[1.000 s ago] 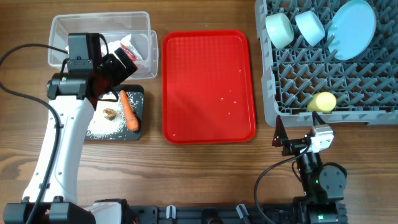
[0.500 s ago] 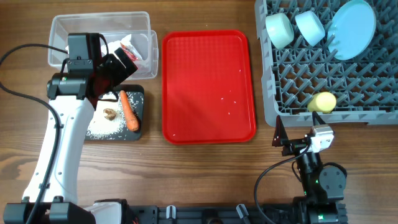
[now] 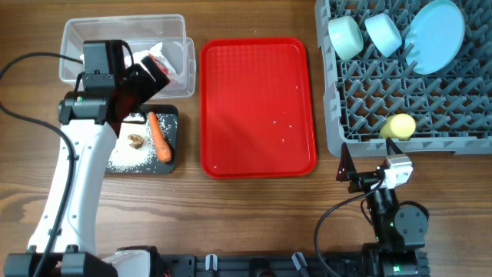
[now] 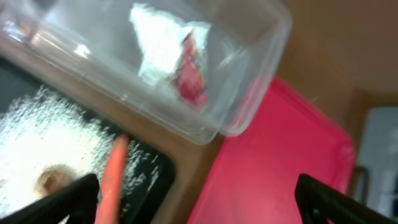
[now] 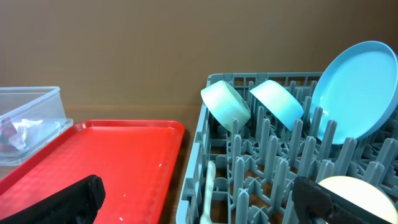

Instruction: Sort waste into correct bins and load items into the dishwasher rack

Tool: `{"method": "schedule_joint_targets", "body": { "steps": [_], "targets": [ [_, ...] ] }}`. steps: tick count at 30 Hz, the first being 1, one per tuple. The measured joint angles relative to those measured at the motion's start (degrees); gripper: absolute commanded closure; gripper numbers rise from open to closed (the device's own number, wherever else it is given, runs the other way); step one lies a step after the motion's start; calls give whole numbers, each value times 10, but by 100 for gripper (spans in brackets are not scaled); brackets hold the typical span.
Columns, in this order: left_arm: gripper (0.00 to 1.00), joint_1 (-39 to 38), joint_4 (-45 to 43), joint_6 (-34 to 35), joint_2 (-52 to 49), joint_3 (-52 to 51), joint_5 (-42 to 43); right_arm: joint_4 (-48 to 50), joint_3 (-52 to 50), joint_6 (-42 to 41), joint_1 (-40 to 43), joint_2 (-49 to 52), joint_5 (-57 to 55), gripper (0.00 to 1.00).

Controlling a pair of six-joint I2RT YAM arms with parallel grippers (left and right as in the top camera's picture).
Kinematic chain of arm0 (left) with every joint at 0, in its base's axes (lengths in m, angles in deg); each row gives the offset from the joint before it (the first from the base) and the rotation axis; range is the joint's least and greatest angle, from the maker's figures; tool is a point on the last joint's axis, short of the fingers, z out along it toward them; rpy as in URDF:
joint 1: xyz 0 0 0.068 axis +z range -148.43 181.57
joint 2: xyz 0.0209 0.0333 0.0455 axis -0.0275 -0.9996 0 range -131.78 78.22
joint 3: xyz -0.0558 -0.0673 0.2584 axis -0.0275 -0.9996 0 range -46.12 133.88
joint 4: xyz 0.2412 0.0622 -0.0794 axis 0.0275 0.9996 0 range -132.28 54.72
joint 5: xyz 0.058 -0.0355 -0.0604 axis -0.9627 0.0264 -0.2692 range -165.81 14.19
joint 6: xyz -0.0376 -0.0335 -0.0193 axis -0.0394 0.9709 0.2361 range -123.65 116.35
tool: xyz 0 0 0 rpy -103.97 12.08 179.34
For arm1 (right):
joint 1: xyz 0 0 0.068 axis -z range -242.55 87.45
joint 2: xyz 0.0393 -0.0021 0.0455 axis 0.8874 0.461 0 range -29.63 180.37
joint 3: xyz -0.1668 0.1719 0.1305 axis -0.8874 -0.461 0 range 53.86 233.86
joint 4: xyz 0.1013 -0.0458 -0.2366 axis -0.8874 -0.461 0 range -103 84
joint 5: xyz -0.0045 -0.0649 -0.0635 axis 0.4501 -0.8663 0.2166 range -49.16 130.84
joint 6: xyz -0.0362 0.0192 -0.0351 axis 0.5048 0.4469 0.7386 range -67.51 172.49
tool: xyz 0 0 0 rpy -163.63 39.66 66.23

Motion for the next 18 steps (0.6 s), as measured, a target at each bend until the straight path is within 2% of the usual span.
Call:
{"method": "schedule_joint_targets", "body": {
  "steps": [3, 6, 10, 14, 18],
  "targets": [
    [0, -7, -119, -2, 49, -63, -2, 0, 0, 0, 0, 0, 0, 0],
    [0, -10, -269, -7, 135, -182, -3, 0, 0, 0, 0, 0, 0, 0],
    [0, -9, -409, -22, 251, -341, -4, 0, 0, -2, 0, 0, 0, 0],
    [0, 5, -482, -38, 373, -479, -4, 1, 0, -2, 0, 0, 0, 0],
    [0, 23, -502, -52, 483, -564, -4, 0, 0, -2, 0, 0, 0, 0]
  ]
}}
